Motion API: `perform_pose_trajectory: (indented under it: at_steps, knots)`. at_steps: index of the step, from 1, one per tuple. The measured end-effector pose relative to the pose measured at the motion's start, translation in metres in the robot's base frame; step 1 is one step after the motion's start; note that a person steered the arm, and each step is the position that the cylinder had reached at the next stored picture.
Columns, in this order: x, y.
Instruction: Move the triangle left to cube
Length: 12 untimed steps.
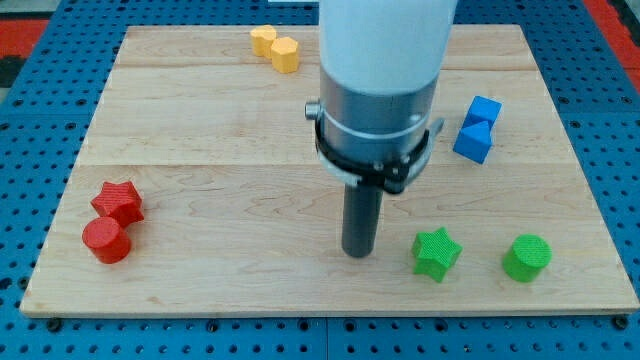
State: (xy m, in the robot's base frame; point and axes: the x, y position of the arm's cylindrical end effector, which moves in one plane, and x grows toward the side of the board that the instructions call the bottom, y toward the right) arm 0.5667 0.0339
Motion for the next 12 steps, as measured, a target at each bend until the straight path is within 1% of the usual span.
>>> perform_pose_trajectory:
  at_steps: [2, 3, 4, 6, 10, 12]
  knots:
    - [0.006, 0.103]
    - [0.006, 0.085]
    - [0.001, 0.031]
    - [-0.015, 0.041]
    - [-0.021, 0.044]
    - [-0.019, 0.078]
